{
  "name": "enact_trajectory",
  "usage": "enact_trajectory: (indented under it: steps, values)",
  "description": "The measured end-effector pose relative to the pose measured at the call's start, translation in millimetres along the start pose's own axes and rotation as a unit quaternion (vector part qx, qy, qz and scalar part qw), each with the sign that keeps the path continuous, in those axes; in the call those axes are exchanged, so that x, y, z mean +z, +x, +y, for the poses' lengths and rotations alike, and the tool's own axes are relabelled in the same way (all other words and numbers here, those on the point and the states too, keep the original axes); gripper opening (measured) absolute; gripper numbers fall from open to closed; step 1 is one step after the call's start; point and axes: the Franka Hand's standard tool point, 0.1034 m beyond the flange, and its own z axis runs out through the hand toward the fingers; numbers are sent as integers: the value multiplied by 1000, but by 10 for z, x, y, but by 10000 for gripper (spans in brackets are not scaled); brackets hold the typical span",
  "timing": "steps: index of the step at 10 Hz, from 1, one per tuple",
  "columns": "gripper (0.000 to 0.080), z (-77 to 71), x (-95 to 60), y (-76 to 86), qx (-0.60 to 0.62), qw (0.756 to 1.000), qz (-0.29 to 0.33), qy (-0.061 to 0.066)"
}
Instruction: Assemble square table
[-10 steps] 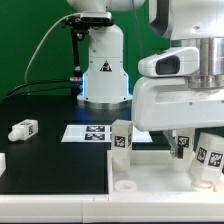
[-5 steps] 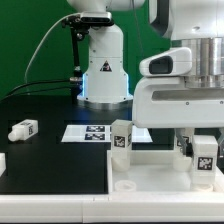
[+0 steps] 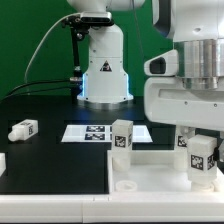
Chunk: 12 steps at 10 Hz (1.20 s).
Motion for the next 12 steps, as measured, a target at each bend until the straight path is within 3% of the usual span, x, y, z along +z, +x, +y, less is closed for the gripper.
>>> enact_trajectory:
  steps: [1,3,4,5,6,7,8,11,12]
  values:
    - [282,-14,1,-1,53,999,-6,8]
    - [282,-18,1,-1,63,998,-5,9]
    - [382,-18,3,-2,50,999,-5,9]
    - [382,-15,-4,1,34,999,-4,7]
    - [577,-12,-51,32,-58,998,4,0]
    - [637,-26,-93,72,-164,986,9,-1]
    - [637,-23,-94,50,-226,974,7,-7]
    - [648,-16,-84,70,-313,950,7,-8]
    - [648,-55,-117,118,-421,907,13,-16]
